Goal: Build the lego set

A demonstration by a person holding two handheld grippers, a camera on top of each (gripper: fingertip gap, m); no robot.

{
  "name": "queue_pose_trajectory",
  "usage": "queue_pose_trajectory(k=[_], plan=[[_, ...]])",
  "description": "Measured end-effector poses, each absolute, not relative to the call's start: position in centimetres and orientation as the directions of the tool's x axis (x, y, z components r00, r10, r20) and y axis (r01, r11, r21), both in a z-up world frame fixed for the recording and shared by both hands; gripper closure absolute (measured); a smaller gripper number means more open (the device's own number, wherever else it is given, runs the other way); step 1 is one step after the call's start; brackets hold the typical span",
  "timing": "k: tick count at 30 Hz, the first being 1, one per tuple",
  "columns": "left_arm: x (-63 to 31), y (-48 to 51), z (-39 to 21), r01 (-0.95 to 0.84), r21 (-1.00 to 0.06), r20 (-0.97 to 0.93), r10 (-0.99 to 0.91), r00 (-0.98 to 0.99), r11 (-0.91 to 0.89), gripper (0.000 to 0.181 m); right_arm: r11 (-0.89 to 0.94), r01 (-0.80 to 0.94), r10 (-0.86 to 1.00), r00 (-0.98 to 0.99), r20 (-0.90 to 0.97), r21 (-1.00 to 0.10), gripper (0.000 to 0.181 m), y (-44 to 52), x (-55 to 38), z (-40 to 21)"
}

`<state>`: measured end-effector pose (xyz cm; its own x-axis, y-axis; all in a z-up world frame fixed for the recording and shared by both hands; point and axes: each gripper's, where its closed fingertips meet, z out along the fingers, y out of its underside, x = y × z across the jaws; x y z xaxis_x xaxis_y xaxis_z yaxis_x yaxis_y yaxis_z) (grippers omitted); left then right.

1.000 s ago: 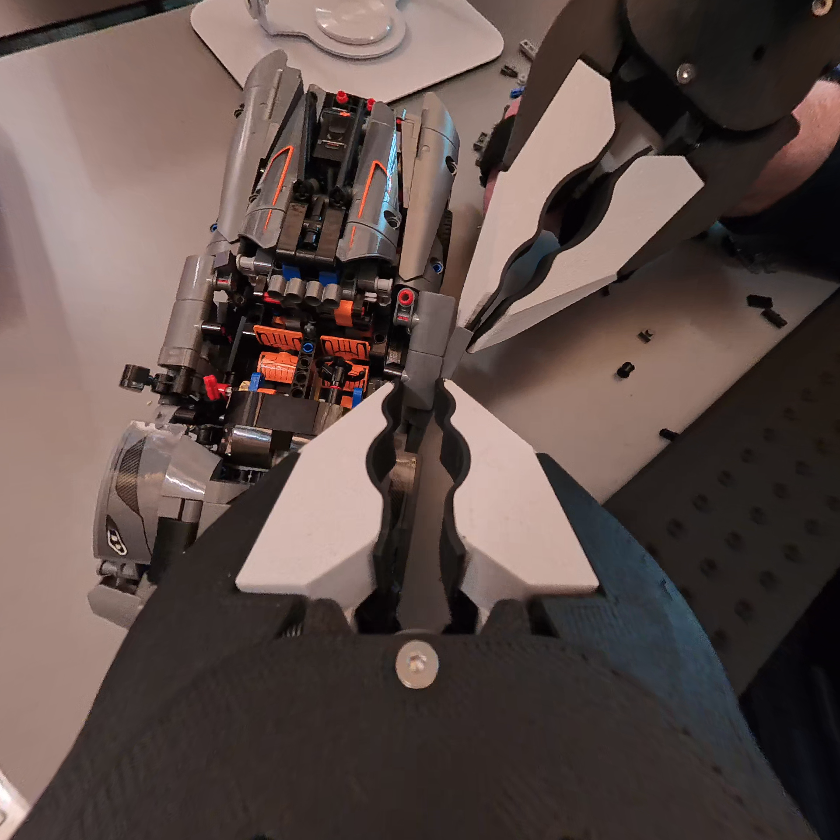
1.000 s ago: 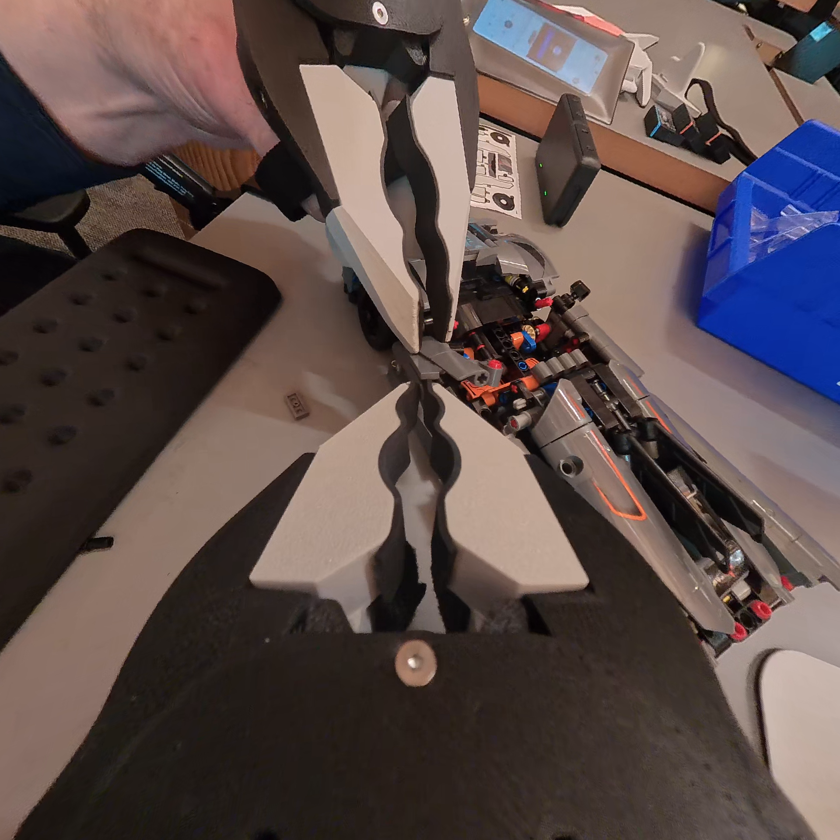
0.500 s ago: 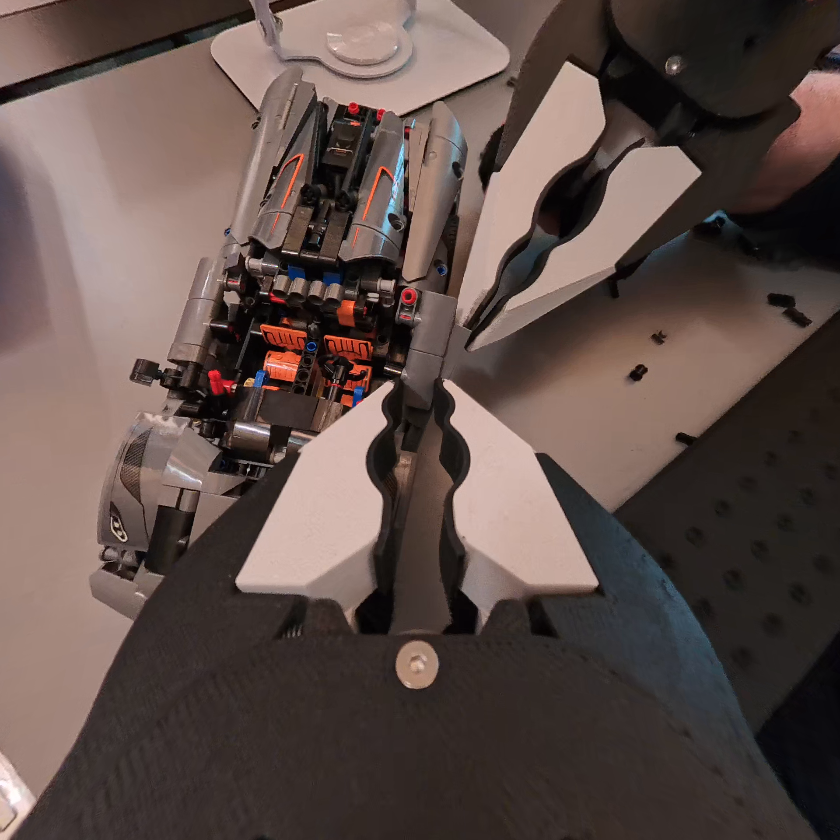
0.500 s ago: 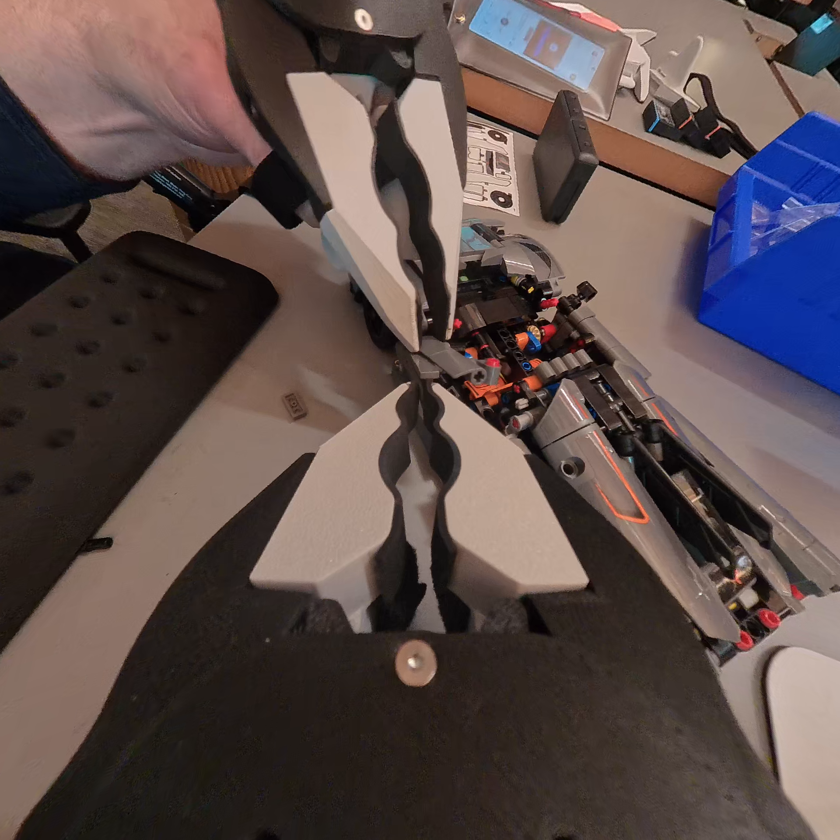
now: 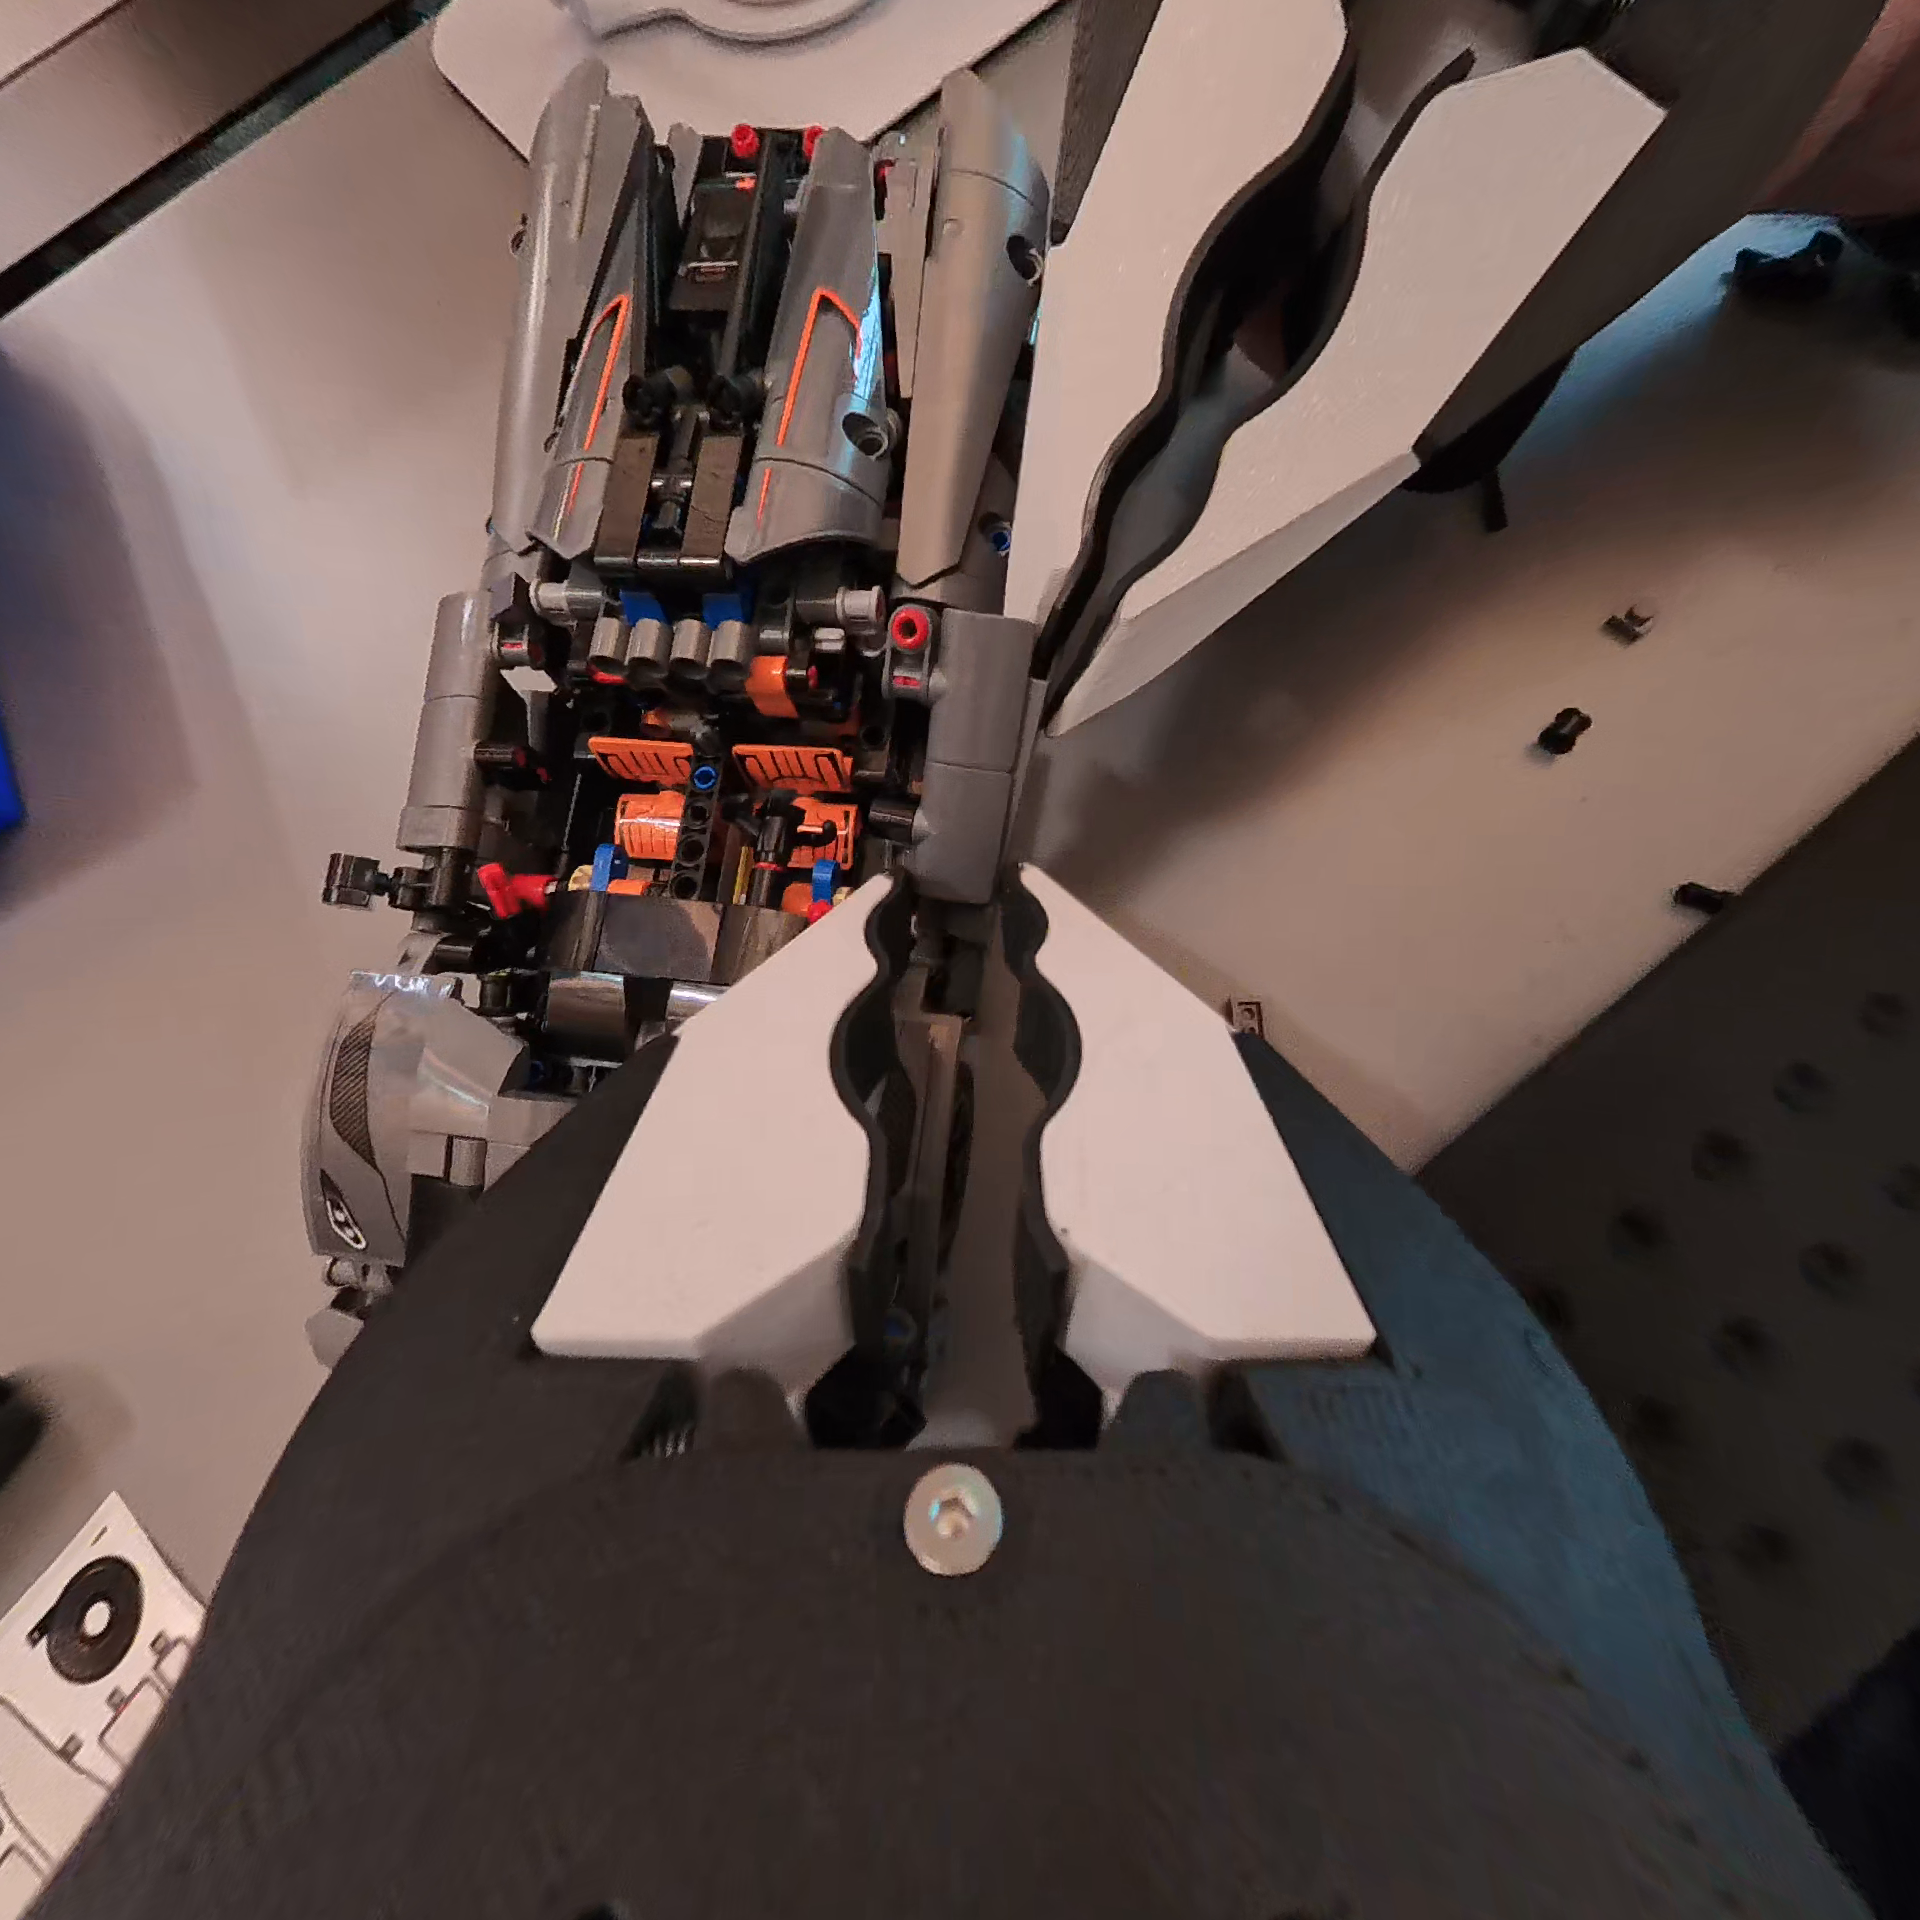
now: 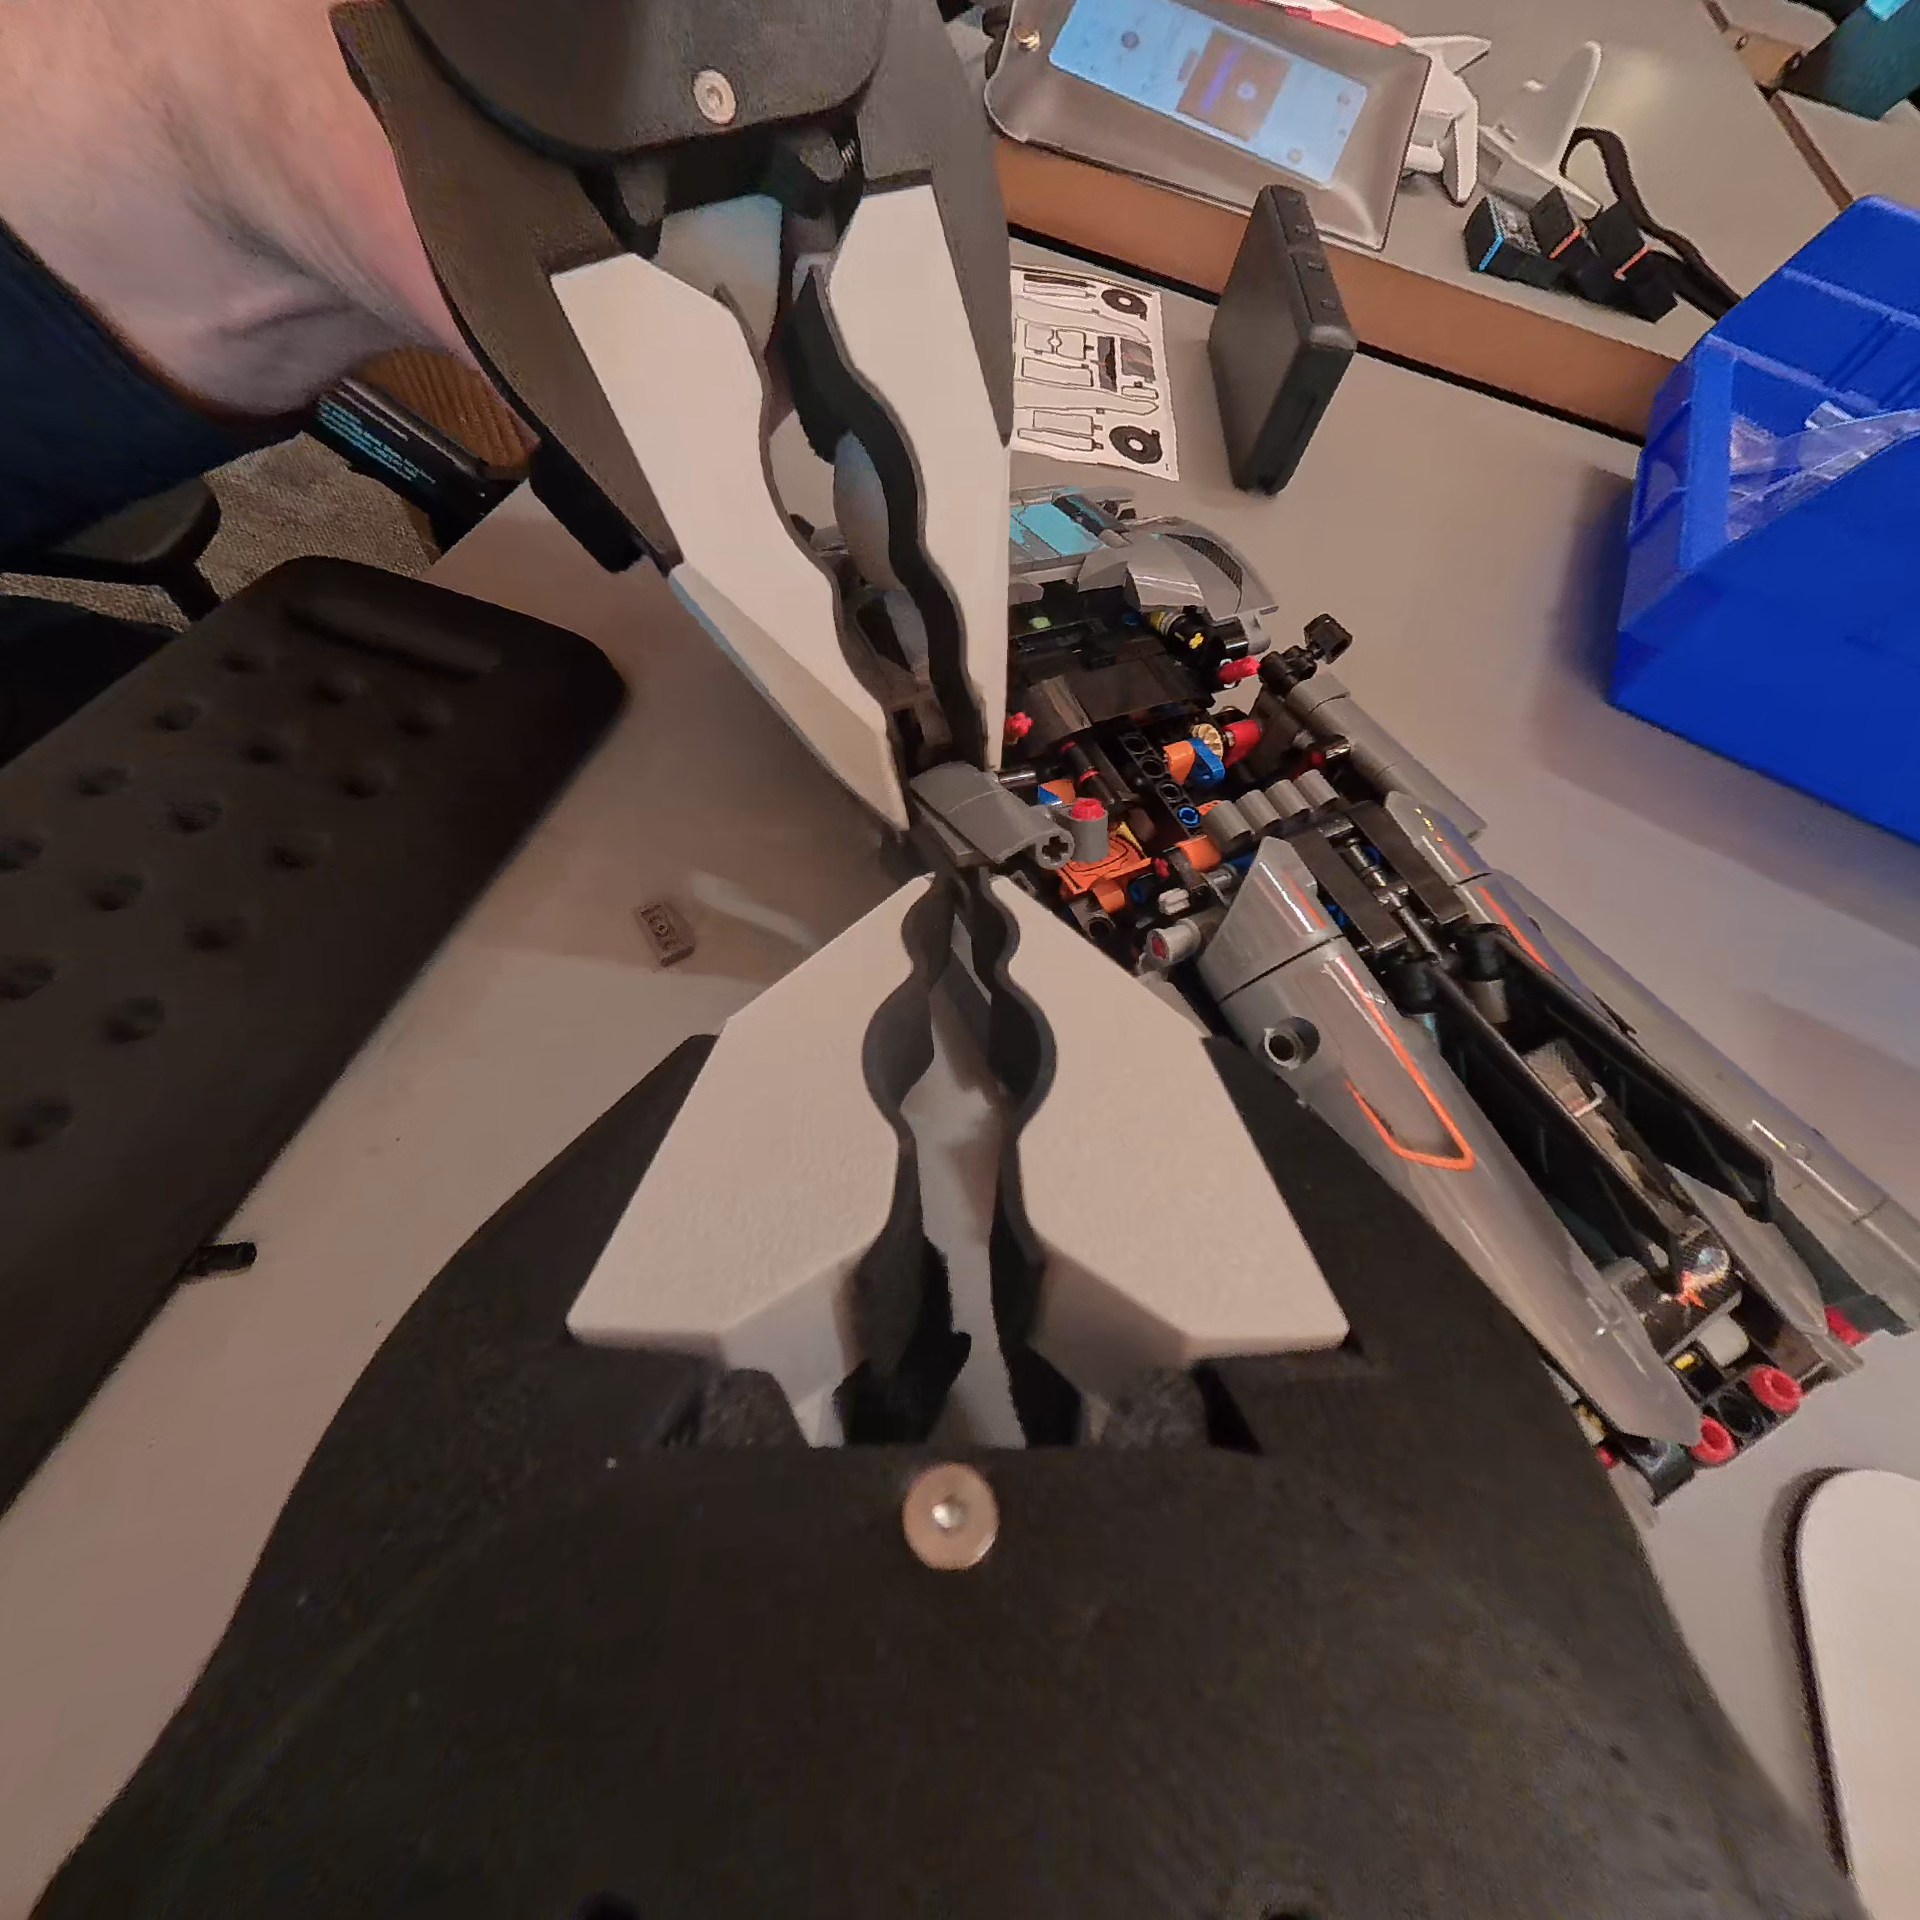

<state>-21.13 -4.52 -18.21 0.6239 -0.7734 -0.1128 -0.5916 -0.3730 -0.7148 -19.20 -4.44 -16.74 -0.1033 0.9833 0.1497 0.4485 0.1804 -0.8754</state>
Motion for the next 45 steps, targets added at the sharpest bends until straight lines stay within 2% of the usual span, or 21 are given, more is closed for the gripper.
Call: queue_pose_trajectory(k=[8,18,21,45], plan=[[-21.2,-4.5,-17.9,-0.457,-0.763,0.077,-0.765,0.639,-0.458,0.168,0.194,0.446,0.981,-0.115,0.159,-0.874,0.181,-4.8,-19.2,-16.7],[-21.2,-4.4,-18.0,-0.466,-0.749,0.069,-0.754,0.653,-0.472,0.169,0.206,0.453,0.978,-0.114,0.173,-0.868,0.181,-4.8,-19.2,-16.7],[-21.2,-4.3,-17.9,-0.429,-0.758,0.116,-0.75,0.652,-0.49,0.169,0.21,0.452,0.978,-0.11,0.179,-0.867,0.181,-4.7,-19.2,-16.6],[-20.9,-4.1,-18.0,-0.534,-0.765,-0.066,-0.782,0.62,-0.359,0.168,0.156,0.431,0.988,-0.061,0.144,-0.889,0.173,-3.6,-19.0,-16.2]])
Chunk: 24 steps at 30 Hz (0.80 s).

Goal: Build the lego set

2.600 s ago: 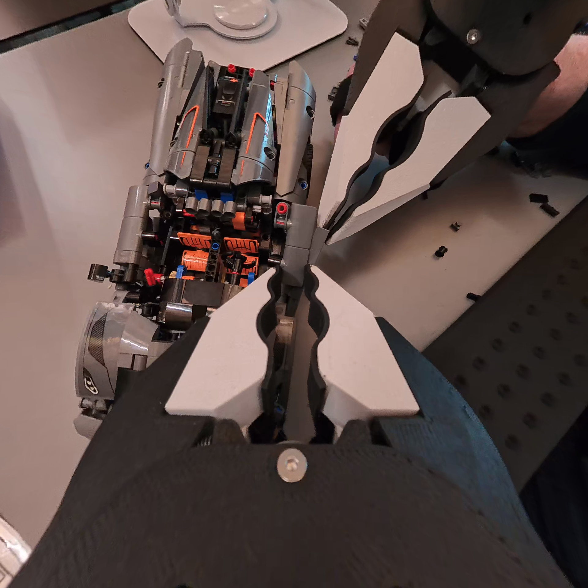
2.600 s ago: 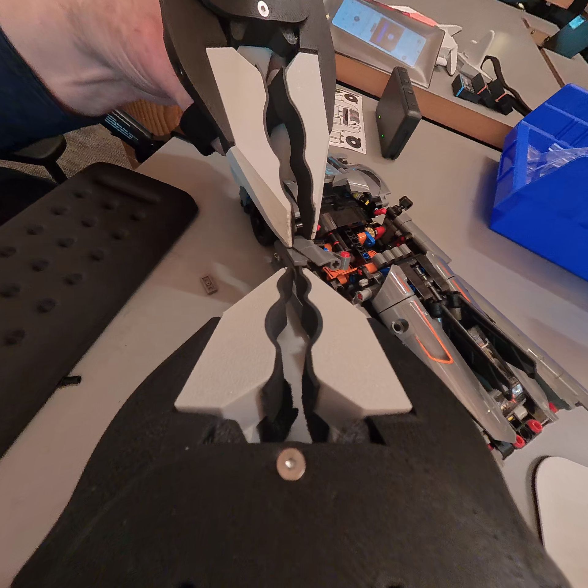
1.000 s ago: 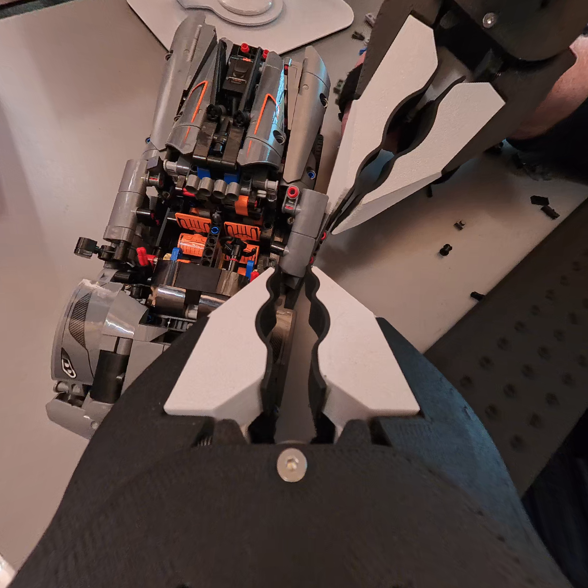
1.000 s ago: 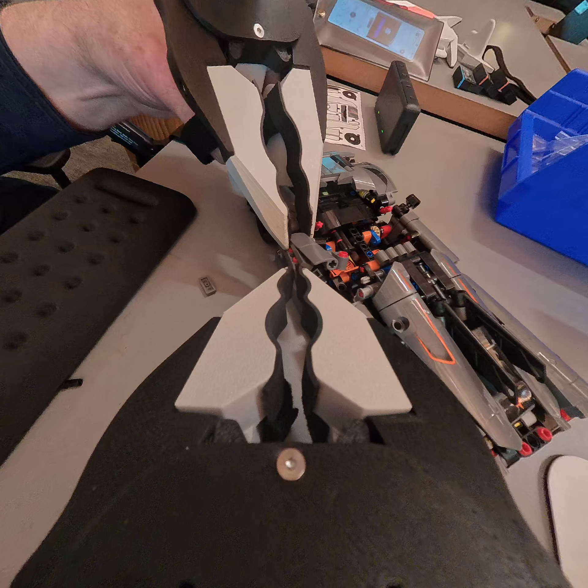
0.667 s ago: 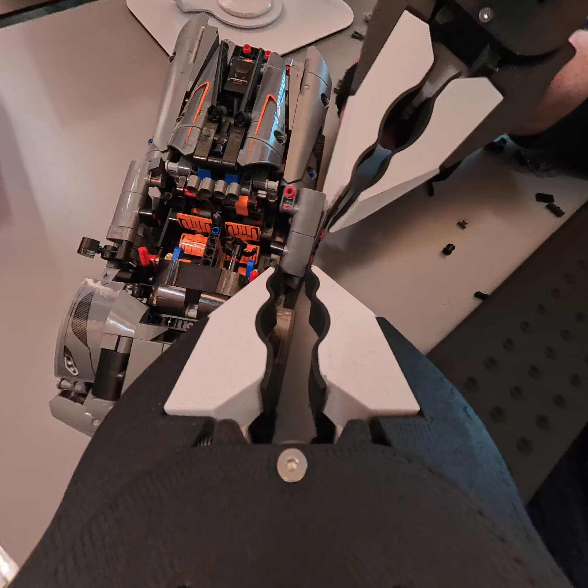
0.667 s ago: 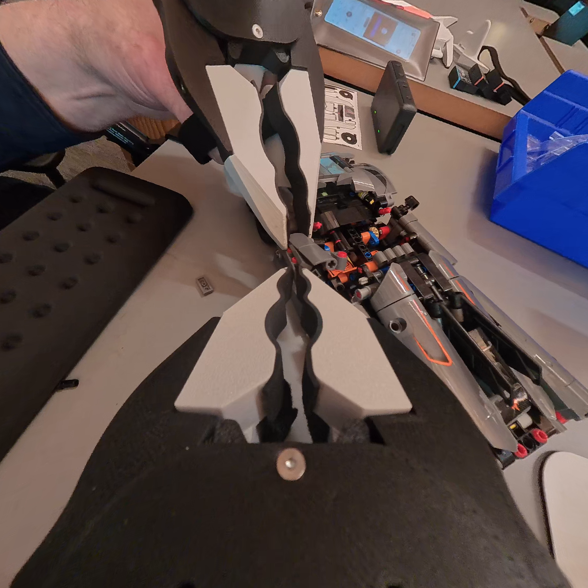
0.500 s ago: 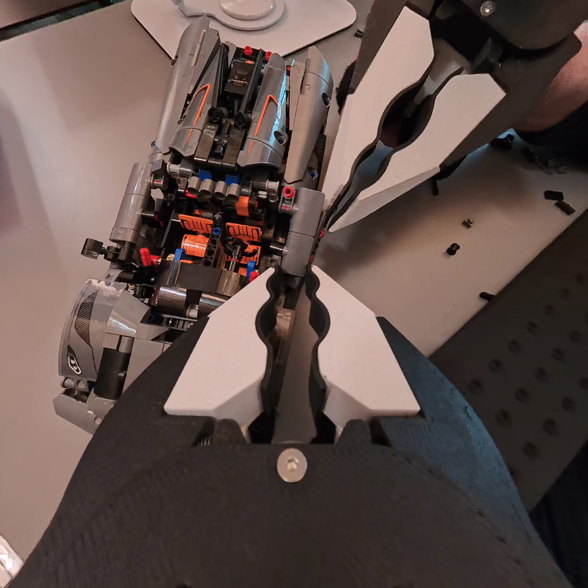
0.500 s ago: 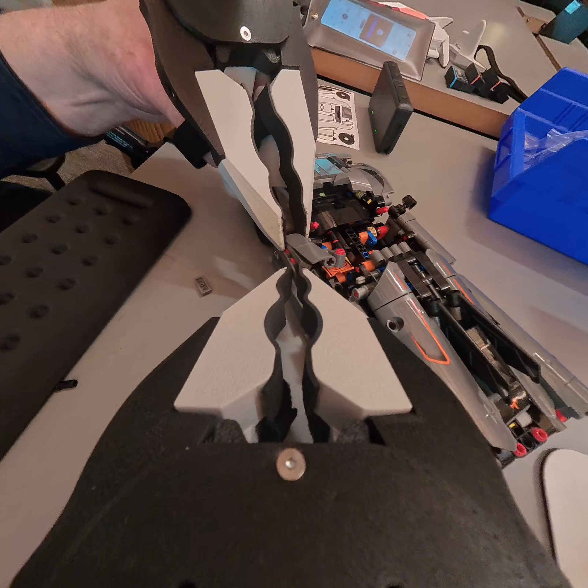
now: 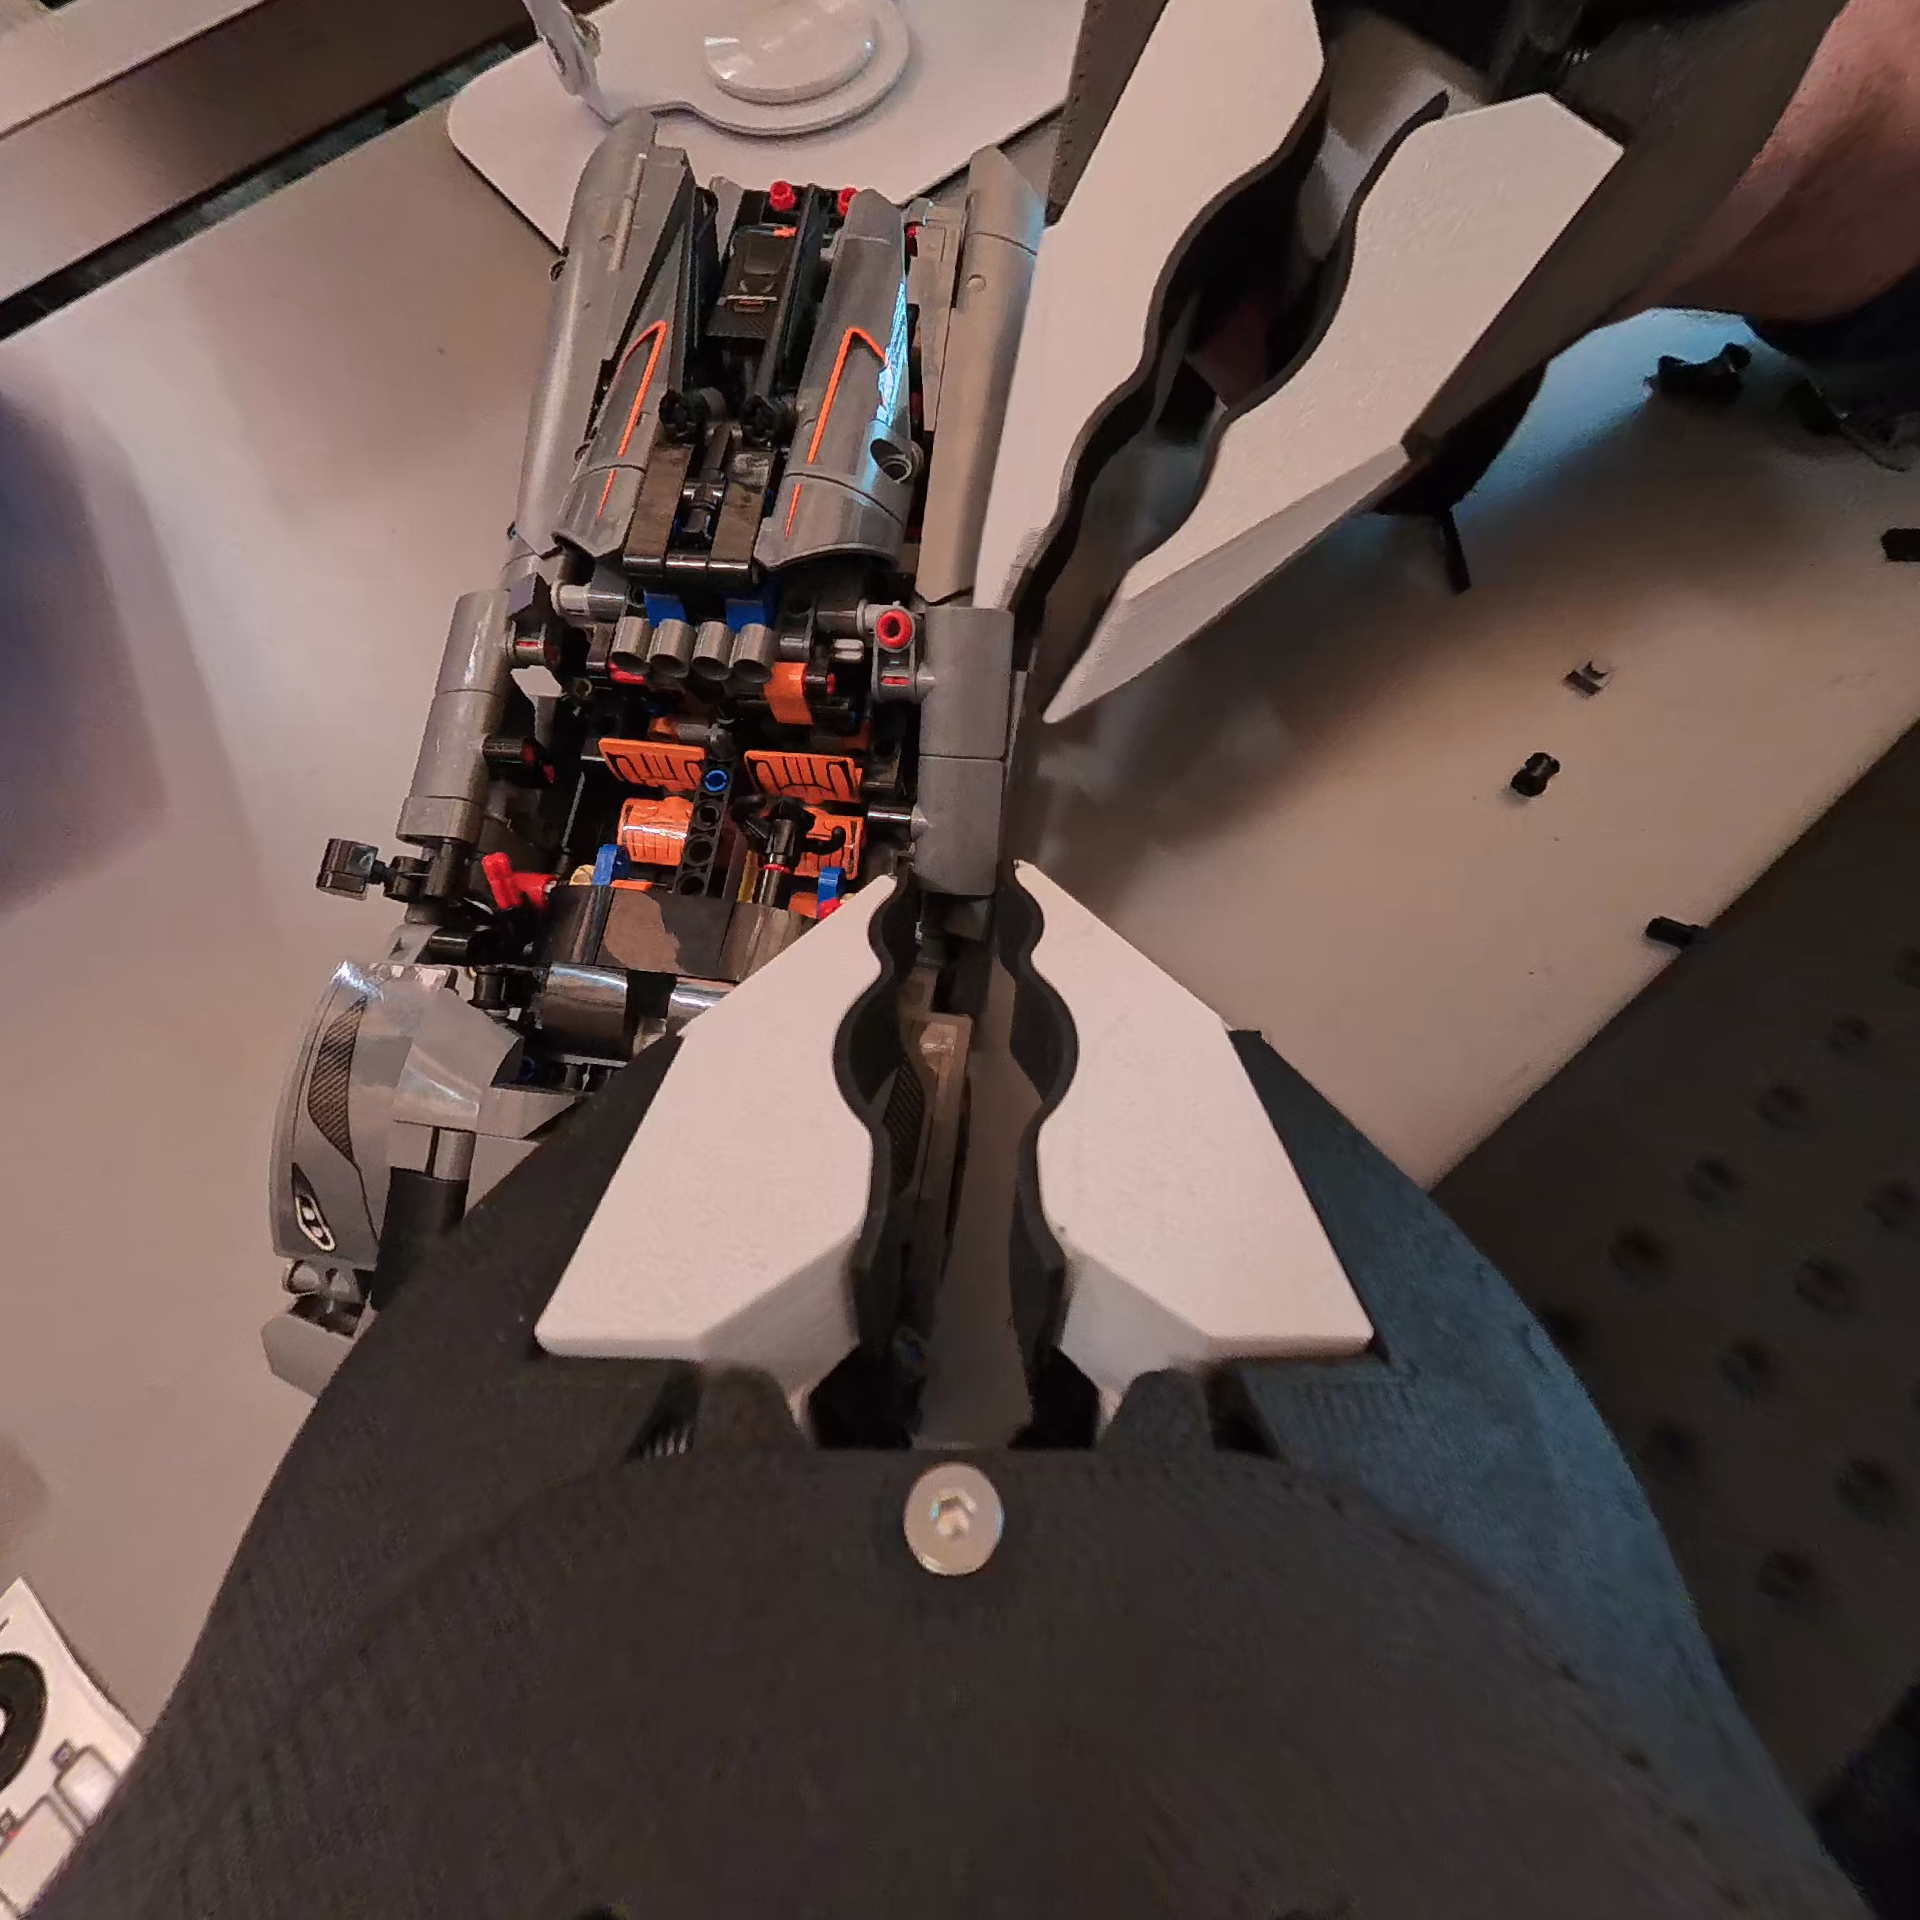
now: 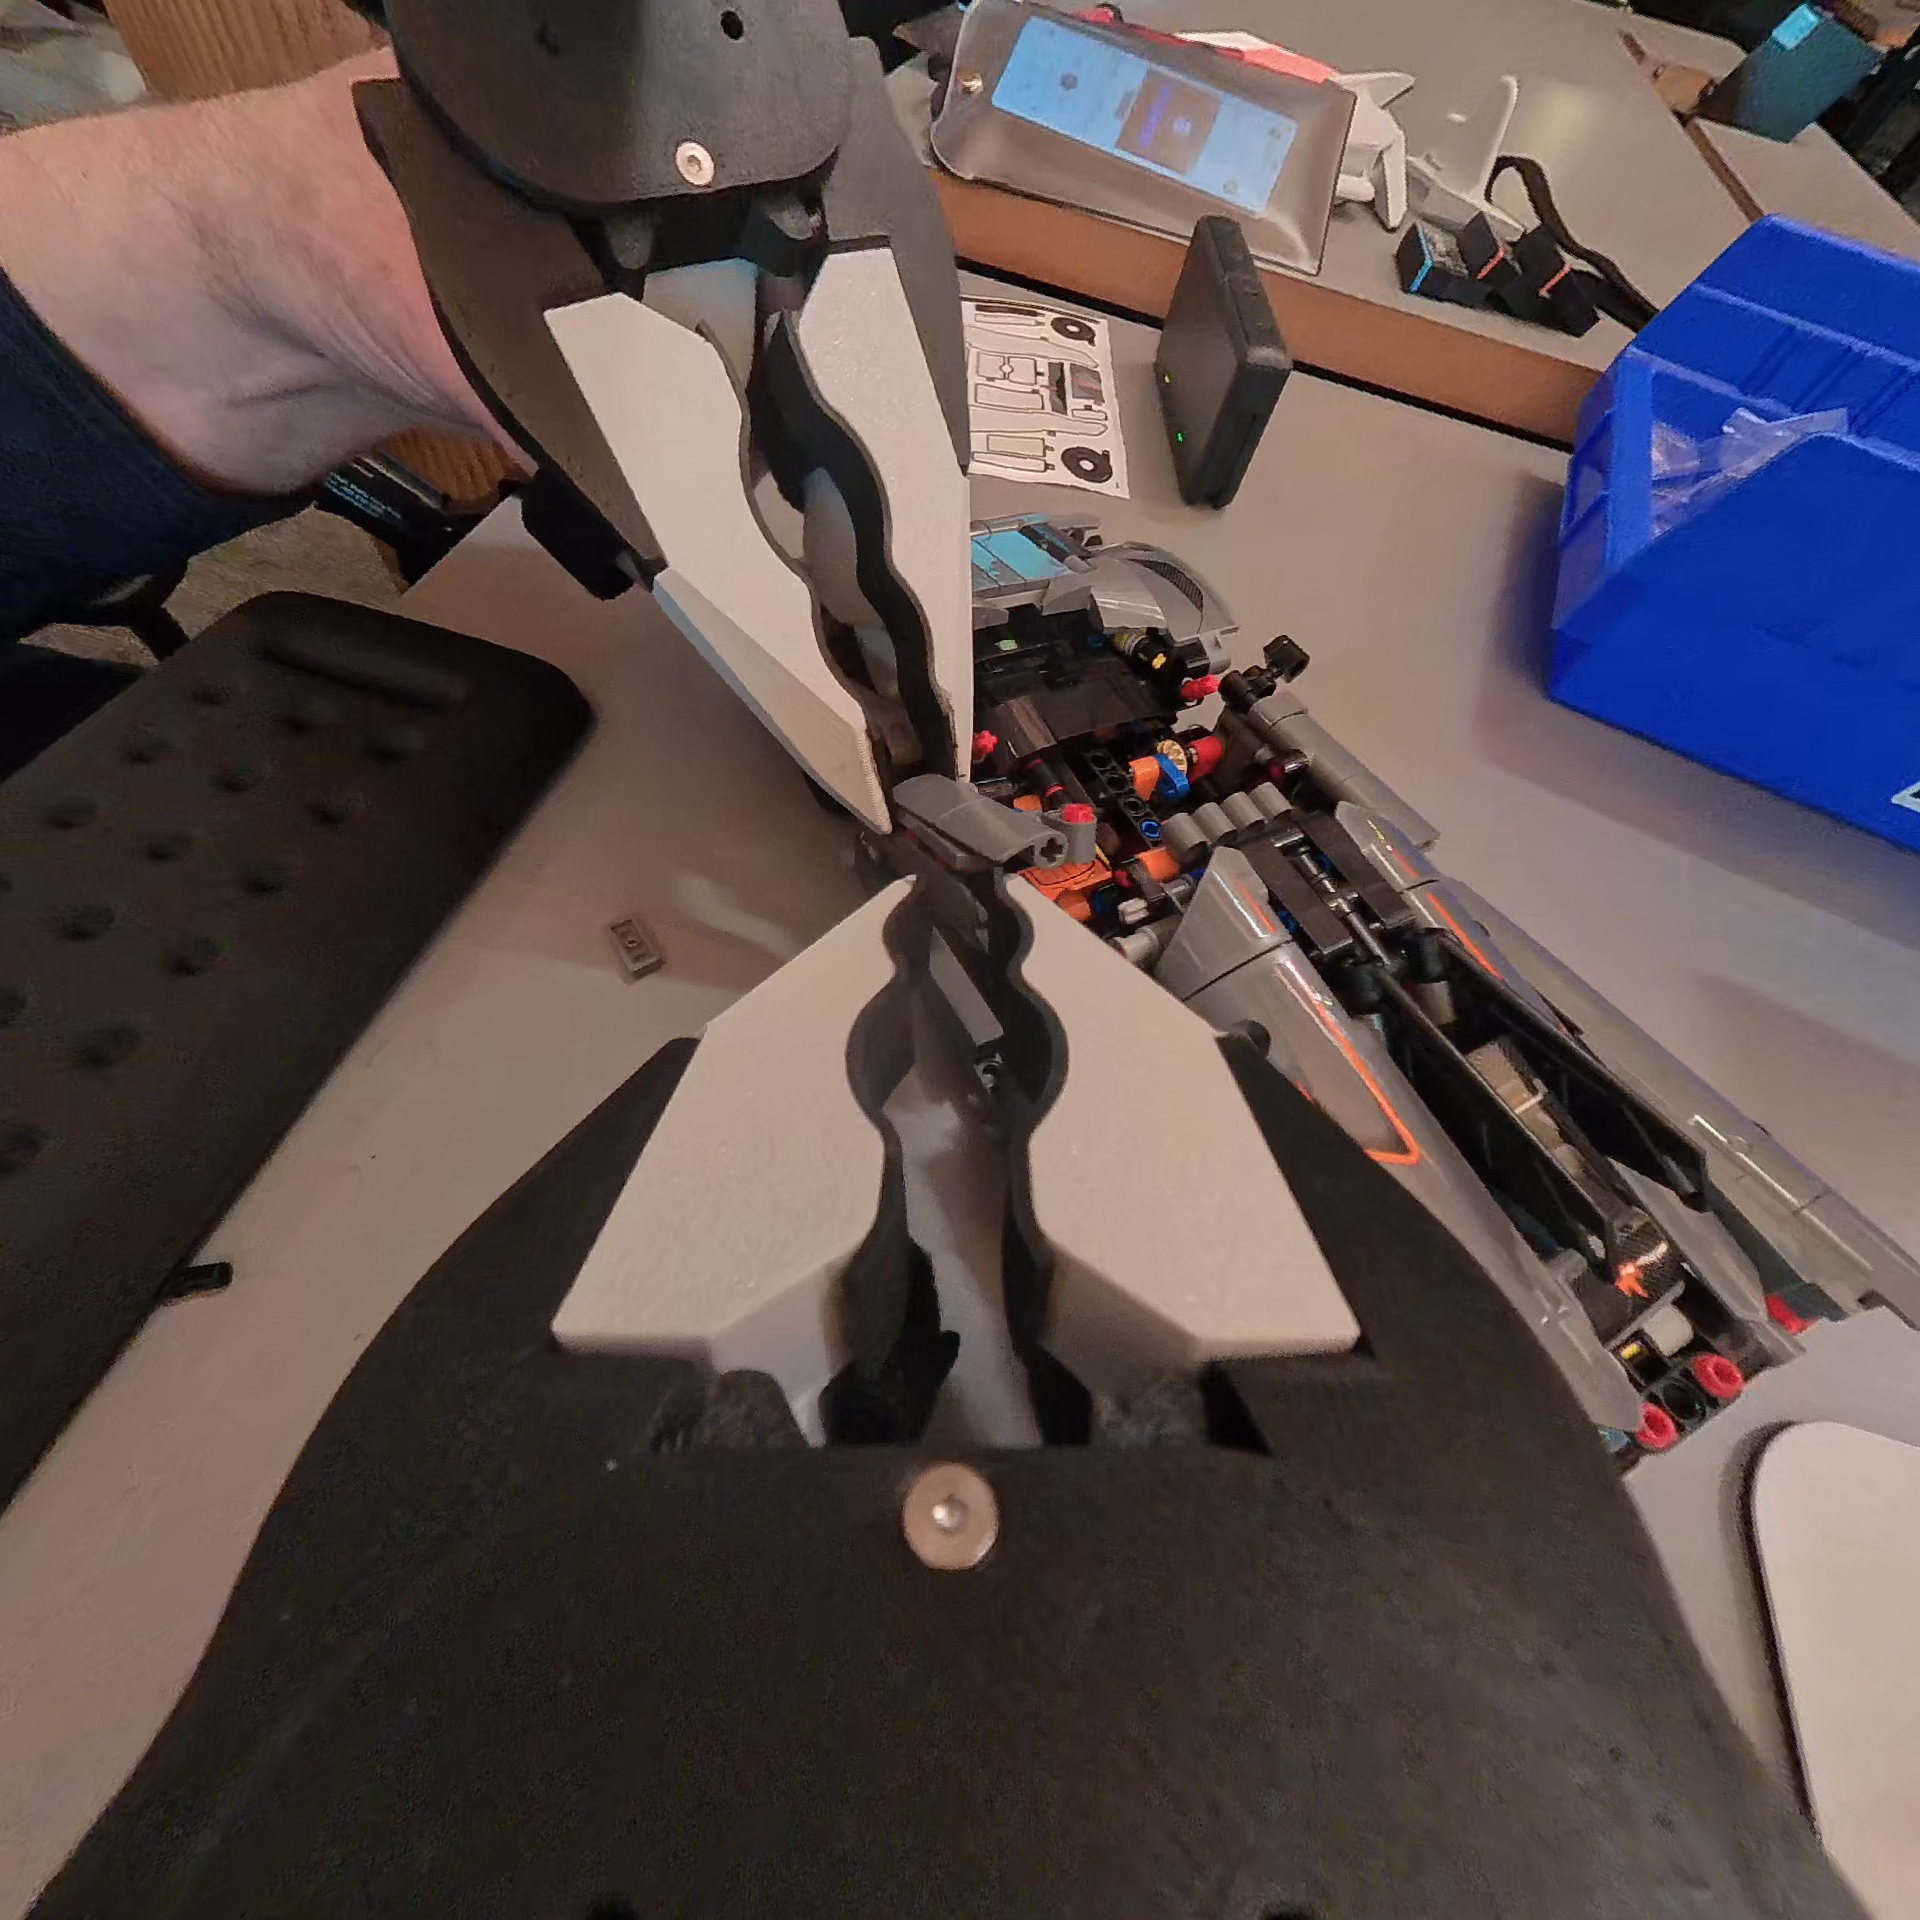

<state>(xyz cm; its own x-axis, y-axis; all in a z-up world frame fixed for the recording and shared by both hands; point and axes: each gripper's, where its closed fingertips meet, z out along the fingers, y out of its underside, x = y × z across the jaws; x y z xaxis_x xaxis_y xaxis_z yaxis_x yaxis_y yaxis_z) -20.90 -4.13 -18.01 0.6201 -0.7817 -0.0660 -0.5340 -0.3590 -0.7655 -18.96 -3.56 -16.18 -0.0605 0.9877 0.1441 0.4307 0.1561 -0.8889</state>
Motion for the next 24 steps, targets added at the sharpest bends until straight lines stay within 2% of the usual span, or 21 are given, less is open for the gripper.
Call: queue_pose_trajectory(k=[12,15,24], plan=[[-20.91,-4.08,-18.06,-0.562,-0.763,-0.125,-0.78,0.613,-0.319,0.168,0.038,0.403,0.999,-0.034,0.027,-0.914,0.168,-3.6,-19.5,-15.88],[-20.9,-4.04,-18.06,-0.557,-0.766,-0.123,-0.777,0.617,-0.321,0.168,0.026,0.415,1.0,-0.005,0.027,-0.909,0.173,-3.34,-19.64,-15.91],[-20.93,-4.15,-18.03,-0.546,-0.777,-0.107,-0.79,0.604,-0.312,0.168,0.023,0.395,1.0,-0.004,0.023,-0.918,0.171,-3.48,-19.93,-15.64]])
